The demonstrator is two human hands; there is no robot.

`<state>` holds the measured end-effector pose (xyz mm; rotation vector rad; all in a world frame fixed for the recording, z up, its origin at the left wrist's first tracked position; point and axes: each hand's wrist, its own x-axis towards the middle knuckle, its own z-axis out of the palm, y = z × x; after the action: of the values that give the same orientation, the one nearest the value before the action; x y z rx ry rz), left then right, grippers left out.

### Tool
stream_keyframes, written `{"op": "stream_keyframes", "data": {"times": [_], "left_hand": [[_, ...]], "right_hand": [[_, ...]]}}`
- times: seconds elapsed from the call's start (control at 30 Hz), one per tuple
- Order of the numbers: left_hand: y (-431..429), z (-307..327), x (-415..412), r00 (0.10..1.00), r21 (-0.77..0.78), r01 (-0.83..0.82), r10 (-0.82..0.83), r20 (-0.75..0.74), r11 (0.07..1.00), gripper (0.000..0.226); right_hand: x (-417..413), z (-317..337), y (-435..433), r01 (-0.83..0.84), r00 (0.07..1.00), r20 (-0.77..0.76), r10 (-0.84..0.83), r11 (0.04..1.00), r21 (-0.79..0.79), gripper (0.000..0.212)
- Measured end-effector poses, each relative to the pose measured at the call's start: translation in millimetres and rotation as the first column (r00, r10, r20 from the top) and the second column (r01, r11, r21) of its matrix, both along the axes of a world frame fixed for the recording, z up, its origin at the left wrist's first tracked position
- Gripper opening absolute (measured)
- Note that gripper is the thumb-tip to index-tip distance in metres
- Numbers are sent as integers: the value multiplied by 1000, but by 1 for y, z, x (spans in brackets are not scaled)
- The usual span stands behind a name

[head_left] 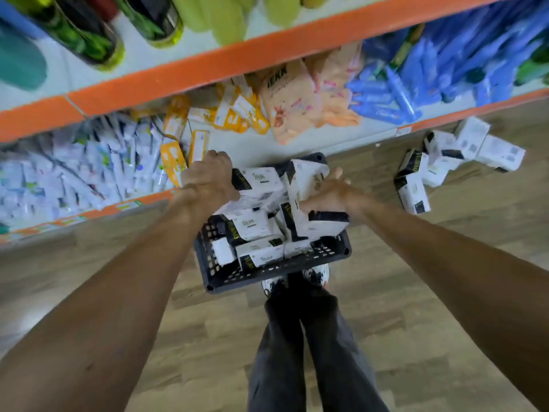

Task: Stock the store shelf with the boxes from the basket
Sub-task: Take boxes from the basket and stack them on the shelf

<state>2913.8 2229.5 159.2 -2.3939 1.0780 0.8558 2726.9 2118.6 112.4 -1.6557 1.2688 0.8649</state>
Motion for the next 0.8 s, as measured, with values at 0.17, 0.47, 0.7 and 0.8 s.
{"op": "stream_keyframes", "data": {"times": [0.17,0.47,0.7,0.8], "left_hand": [[-13,132,10,999,-50,24,-25,-29,998,59],[19,347,35,997,-163,56,-47,63,985,47],[54,475,67,1000,-247,14,-20,-23,969,44],[62,514,73,1000,-291,17,-18,0,957,43]], "right_hand": [[20,130,-30,-89,995,33,90,996,-23,120],[32,362,-55,-336,941,53,335,942,1,103],[49,504,-63,-433,889,109,444,894,-111,88],[55,542,-61,-456,868,147,475,878,-145,63]]}}
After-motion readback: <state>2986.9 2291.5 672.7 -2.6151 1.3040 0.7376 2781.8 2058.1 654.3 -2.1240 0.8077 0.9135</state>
